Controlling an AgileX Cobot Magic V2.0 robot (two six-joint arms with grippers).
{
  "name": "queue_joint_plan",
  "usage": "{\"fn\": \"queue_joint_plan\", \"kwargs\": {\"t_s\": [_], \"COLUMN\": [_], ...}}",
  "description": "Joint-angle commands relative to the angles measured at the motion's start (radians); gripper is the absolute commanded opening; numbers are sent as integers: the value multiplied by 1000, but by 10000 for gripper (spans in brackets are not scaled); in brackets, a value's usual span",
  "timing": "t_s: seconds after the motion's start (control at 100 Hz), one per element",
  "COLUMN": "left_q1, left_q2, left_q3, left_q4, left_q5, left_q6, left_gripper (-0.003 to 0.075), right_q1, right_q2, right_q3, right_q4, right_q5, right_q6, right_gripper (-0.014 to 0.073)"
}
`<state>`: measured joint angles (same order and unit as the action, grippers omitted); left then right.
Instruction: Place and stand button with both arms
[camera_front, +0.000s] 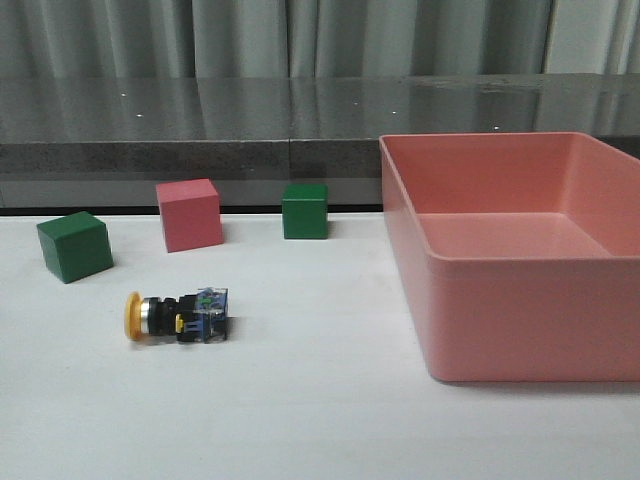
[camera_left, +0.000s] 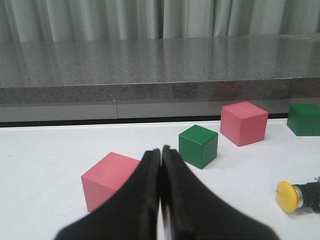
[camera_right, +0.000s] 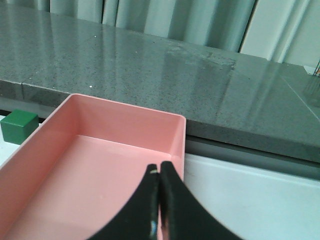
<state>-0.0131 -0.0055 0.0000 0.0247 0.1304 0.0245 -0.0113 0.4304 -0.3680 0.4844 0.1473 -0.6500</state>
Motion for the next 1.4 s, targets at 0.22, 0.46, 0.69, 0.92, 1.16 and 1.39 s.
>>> {"fn": "queue_joint_plan", "kwargs": {"t_s": [0.22, 0.46, 0.69, 0.92, 1.16, 1.39], "left_q1": [1, 1, 1, 1, -1, -5], "left_q2": [-30, -30, -30, -30, 112, 364], "left_q3": [46, 46, 46, 26, -175, -390], "left_q4": [-9, -9, -12, -242, -213, -208], "left_q5": [-96, -118, -196, -223, 44, 3], "left_q6": [-7, -7, -7, -8, -8, 22], "left_gripper": [-20, -20, -20, -20, 61, 524], "right_q1": [-4, -4, -4, 0, 0, 0], "right_q2": [-85, -85, -85, -85, -85, -85], "right_q3": [-3, -3, -3, -3, -3, -3], "right_q4": [29, 29, 29, 29, 29, 29], "right_q5": [-50, -69, -65, -65, -63, -62], "right_q6": [1, 1, 1, 1, 1, 1], "right_gripper": [-62, -62, -62, -62, -62, -62]}}
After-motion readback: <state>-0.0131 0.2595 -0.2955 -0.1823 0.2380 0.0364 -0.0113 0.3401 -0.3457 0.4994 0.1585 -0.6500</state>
